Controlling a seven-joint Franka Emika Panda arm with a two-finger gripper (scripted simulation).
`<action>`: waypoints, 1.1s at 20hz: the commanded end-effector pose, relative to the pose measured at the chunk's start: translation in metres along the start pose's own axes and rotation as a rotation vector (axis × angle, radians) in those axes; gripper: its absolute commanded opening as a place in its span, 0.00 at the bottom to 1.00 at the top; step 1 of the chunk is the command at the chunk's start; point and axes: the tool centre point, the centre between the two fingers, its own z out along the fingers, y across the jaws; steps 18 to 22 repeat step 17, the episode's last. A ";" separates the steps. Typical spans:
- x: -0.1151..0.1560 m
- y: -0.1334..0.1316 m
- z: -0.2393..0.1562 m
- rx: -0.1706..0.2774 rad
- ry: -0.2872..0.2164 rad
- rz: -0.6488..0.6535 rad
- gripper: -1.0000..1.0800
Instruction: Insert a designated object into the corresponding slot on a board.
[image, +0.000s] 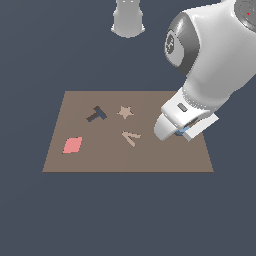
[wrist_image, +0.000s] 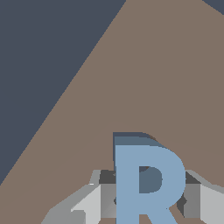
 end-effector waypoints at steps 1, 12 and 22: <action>0.000 0.000 0.000 0.000 0.000 0.000 0.00; 0.001 0.000 0.010 0.001 -0.001 0.001 0.96; 0.001 0.000 0.010 0.001 -0.001 0.001 0.96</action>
